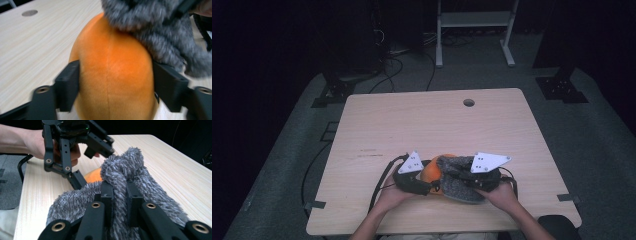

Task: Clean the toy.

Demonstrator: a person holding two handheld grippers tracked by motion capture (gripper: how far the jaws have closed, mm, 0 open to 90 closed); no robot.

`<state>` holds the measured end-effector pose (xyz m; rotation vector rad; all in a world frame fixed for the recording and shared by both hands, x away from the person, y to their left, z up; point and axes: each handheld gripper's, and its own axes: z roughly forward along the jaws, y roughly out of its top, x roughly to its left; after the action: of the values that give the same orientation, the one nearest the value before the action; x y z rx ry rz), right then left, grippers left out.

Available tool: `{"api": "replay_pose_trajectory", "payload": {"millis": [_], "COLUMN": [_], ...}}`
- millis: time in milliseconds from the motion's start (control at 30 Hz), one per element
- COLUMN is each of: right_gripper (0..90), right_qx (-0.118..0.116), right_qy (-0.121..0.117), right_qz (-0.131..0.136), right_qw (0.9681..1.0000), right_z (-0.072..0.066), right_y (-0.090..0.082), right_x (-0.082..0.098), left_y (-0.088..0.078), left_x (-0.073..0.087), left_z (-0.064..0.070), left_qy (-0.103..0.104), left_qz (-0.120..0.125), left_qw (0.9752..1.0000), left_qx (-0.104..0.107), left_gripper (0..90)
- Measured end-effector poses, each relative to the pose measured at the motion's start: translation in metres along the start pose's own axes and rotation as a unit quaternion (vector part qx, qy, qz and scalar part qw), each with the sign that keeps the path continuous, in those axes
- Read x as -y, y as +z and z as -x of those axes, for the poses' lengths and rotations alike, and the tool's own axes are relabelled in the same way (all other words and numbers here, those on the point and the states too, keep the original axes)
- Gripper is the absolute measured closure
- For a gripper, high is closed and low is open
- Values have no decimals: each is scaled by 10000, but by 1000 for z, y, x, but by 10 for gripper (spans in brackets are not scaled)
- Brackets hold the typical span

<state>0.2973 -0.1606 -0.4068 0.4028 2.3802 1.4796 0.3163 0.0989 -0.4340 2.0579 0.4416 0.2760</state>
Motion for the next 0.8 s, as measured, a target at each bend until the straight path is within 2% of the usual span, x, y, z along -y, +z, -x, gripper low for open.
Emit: {"api": "replay_pose_trajectory", "payload": {"millis": [100,267,300,367,433,500,533,600,633,733,800], "right_gripper": [792,792,793,793,793,792,792,792,792,792,792], "right_qx": [129,373,355,300,154,59,44,111,143,257,376], "right_qy": [110,249,262,244,177,117,56,-26,16,225,295], "right_qz": [-16,-72,-64,-54,-22,9,-15,-78,-84,-39,-87], "right_qw": [9999,9990,9990,9992,9997,9999,10000,9999,9999,9994,9988], "right_z": [8,15,15,12,6,0,-3,-5,-3,8,11], "right_y": [-6,-16,-17,-14,-9,-4,-2,0,0,-7,-12], "right_x": [3,9,9,9,7,4,2,1,1,5,8], "left_y": [-1,-3,-4,-4,-3,-1,-1,-2,-2,-3,-3], "left_x": [2,4,3,0,-2,-2,-2,1,1,2,4], "left_z": [-1,-3,-3,-5,-8,-8,-8,-7,-6,-6,-7], "left_qy": [32,-26,-32,-185,-267,-318,-271,-116,-105,-78,-132], "left_qz": [-42,-10,-10,22,9,-30,-49,-72,-83,-90,-94], "left_qw": [10000,10000,10000,9996,9994,9993,9995,9999,9999,9999,9999], "left_qx": [-58,-9,58,226,203,174,159,64,49,-7,-2], "left_gripper": [345,341,319,212,145,131,141,266,304,339,342]}}
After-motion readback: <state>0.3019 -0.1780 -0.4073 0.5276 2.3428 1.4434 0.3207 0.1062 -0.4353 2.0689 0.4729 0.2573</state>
